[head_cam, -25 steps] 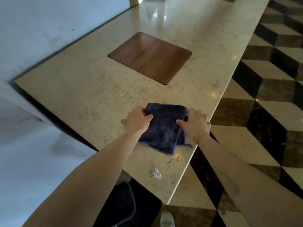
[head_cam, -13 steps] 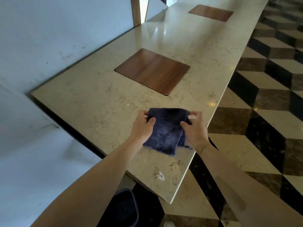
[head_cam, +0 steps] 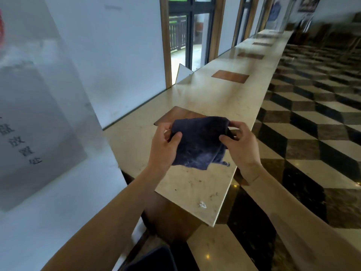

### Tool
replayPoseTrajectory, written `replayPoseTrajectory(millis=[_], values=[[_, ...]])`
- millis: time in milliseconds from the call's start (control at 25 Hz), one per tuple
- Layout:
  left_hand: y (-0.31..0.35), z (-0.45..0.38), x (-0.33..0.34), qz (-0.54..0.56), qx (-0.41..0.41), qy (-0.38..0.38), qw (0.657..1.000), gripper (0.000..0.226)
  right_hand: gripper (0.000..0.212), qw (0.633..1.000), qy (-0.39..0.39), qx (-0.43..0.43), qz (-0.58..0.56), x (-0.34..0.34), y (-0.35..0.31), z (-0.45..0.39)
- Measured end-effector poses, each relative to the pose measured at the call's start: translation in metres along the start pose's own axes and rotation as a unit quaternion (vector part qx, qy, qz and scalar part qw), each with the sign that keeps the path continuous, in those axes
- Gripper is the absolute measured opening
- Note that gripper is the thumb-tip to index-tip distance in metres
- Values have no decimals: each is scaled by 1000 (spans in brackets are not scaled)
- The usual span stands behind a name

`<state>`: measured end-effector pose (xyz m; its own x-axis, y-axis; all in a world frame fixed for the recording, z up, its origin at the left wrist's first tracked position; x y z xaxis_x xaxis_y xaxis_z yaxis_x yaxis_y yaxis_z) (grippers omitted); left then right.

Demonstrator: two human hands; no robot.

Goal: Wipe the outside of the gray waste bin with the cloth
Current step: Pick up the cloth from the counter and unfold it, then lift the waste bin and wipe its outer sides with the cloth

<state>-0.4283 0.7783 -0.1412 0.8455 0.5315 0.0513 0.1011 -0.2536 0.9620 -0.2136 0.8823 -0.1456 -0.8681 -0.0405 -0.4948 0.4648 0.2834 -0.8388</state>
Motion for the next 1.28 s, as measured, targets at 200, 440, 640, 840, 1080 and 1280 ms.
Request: replayPoseTrajectory(millis=[200, 440, 640, 840, 1080, 1280], values=[[63, 50, -28, 16, 24, 14, 999, 17, 31, 999, 8, -32, -43, -28, -65, 57], [99, 129, -53, -21, 53, 59, 997, 21, 30, 995, -22, -71, -69, -49, -93, 130], [91, 214, -57, 1, 2, 107, 994, 20, 33, 994, -34, -74, -76, -61, -77, 203], [90, 280, -65, -17, -12, 121, 992, 17, 34, 993, -56, -52, -94, -63, -60, 264], [78, 315, -84, -33, -30, 126, 991, 18, 35, 992, -67, -21, -102, -45, -43, 297], [36, 320, -119, -54, -25, 121, 991, 20, 36, 993, -60, -22, -96, 8, -20, 314]])
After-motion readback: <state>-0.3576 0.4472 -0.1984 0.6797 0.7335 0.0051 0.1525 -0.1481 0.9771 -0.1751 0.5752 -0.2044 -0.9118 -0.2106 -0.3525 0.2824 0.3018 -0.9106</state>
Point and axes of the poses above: each hand's wrist, its own z-axis away from the middle knuckle, its own x-axis out of the palm, y = z × x, the point moved 8 cm from there along -z, towards the middle knuckle, and after that the axes turned 13 degrees about z, right-handed, at the moved point
